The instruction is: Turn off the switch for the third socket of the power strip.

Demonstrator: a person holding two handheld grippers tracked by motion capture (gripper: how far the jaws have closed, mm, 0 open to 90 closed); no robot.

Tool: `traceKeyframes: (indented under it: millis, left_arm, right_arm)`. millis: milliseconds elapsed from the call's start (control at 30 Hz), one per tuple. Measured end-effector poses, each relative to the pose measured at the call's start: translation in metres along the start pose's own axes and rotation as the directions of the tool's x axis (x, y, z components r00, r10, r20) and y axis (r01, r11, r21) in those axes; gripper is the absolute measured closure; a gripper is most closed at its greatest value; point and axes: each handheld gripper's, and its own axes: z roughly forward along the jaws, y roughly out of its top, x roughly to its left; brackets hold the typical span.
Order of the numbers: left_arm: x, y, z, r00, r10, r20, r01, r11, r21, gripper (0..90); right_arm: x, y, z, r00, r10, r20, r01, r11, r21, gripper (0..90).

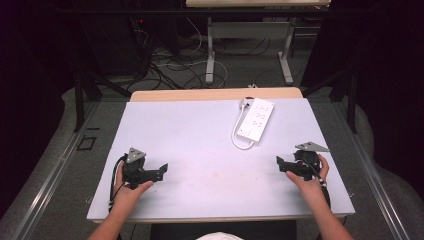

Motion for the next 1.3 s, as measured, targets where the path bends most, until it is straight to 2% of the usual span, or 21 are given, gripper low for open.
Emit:
traceKeyframes:
  millis: [67, 200, 300, 567, 667, 800, 1067, 1200, 1300]
  left_arm:
    - [0.000, 0.000, -0.001, 1.0000, 0.003, 0.006, -0.003, 0.9999, 0.010, 3.1]
    - [0.001, 0.000, -0.001, 1.0000, 0.002, 0.000, -0.002, 1.0000, -0.004, 3.4]
    - [0.001, 0.000, -0.001, 1.0000, 0.003, -0.008, -0.003, 1.0000, -0.003, 3.7]
    - [0.001, 0.000, -0.001, 1.0000, -0.001, -0.009, 0.001, 1.0000, -0.001, 5.0]
    - [0.001, 0.000, -0.001, 1.0000, -0.002, -0.005, 0.002, 1.0000, -0.003, 5.4]
    - [0.001, 0.000, -0.001, 1.0000, 0.006, -0.006, -0.006, 1.0000, -0.001, 6.0]
    - [0.001, 0.000, -0.001, 1.0000, -0.001, -0.002, 0.001, 1.0000, -0.004, 7.1]
    - [0.001, 0.000, -0.001, 1.0000, -0.002, -0.001, 0.002, 1.0000, -0.004, 7.4]
    - [0.001, 0.000, -0.002, 1.0000, -0.002, 0.002, 0.002, 1.0000, 0.005, 7.5]
  right_arm:
    - [0.002, 0.006, 0.002, 0.9999, -0.010, -0.013, 0.010, 1.000, 0.006, 15.8]
    - [0.004, 0.014, 0.005, 0.9996, -0.019, -0.019, 0.019, 1.000, 0.022, 16.7]
    - [0.005, 0.025, 0.007, 0.9992, -0.015, -0.037, 0.016, 0.999, 0.029, 17.0]
    - [0.013, 0.055, 0.014, 0.9965, -0.050, -0.066, 0.054, 0.997, 0.049, 18.0]
    - [0.016, 0.061, 0.015, 0.9964, -0.053, -0.065, 0.057, 0.997, 0.052, 18.1]
    - [0.022, 0.075, 0.016, 0.9934, -0.097, -0.061, 0.100, 0.994, 0.052, 18.2]
    - [0.033, 0.093, 0.019, 0.9854, -0.155, -0.072, 0.159, 0.986, 0.055, 18.2]
    - [0.037, 0.103, 0.022, 0.9830, -0.167, -0.076, 0.172, 0.983, 0.066, 18.2]
    - [0.039, 0.111, 0.024, 0.9840, -0.158, -0.082, 0.164, 0.984, 0.072, 18.2]
